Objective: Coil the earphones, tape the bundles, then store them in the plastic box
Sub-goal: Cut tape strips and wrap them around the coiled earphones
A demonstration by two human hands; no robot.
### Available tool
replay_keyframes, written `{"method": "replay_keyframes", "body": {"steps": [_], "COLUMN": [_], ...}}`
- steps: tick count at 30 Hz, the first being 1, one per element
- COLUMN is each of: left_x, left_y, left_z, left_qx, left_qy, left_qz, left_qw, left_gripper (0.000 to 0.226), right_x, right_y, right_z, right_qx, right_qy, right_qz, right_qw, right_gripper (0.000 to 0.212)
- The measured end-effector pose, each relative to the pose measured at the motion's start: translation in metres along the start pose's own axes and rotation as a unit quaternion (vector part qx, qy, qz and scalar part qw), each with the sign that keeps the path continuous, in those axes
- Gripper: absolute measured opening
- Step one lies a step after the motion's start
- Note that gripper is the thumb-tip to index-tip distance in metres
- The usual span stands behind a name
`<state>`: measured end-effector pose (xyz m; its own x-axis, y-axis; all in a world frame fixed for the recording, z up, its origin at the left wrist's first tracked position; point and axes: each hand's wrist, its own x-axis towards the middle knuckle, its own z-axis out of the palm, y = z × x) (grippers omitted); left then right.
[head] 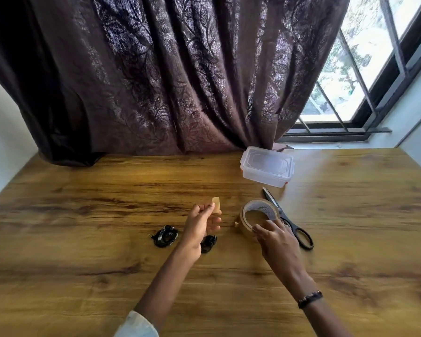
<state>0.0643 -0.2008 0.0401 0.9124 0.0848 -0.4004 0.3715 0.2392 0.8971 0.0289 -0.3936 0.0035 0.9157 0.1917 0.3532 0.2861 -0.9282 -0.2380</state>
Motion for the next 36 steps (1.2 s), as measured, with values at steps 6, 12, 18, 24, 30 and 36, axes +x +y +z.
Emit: {"method": "replay_keyframes", "body": {"steps": [6, 12, 18, 24, 30, 36], "left_x": [0.001, -0.006, -0.017, -0.024, -0.026, -0.027], "left_y": [0.003, -0.004, -0.001, 0.001, -0.006, -0.009], "left_z": [0.000, -0.001, -0.001, -0.006, -0.012, -0.015], "left_qx": [0.020, 0.085, 0.121, 0.148, 0.174, 0.161], "left_qy": [0.013, 0.018, 0.012, 0.012, 0.012, 0.011], "left_qz": [0.021, 0.070, 0.113, 0.136, 0.143, 0.138], "left_qw": [0.999, 0.994, 0.986, 0.979, 0.974, 0.977], "left_gripper": [0.020, 0.011, 0.010, 0.016, 0.017, 0.018], "right_x": [0.005, 0.031, 0.074, 0.083, 0.082, 0.082], "right_y": [0.004, -0.019, -0.041, -0.043, -0.044, -0.047], "right_z": [0.007, -0.030, -0.045, -0.039, -0.036, -0.033], "right_qx": [-0.020, 0.221, 0.391, 0.397, 0.370, 0.375], "right_qy": [-0.014, 0.013, -0.086, -0.138, -0.170, -0.169], "right_qz": [0.005, 0.094, 0.164, 0.129, 0.112, 0.118], "right_qw": [1.000, 0.971, 0.902, 0.898, 0.907, 0.904], "right_gripper": [0.024, 0.023, 0.020, 0.012, 0.012, 0.011]}}
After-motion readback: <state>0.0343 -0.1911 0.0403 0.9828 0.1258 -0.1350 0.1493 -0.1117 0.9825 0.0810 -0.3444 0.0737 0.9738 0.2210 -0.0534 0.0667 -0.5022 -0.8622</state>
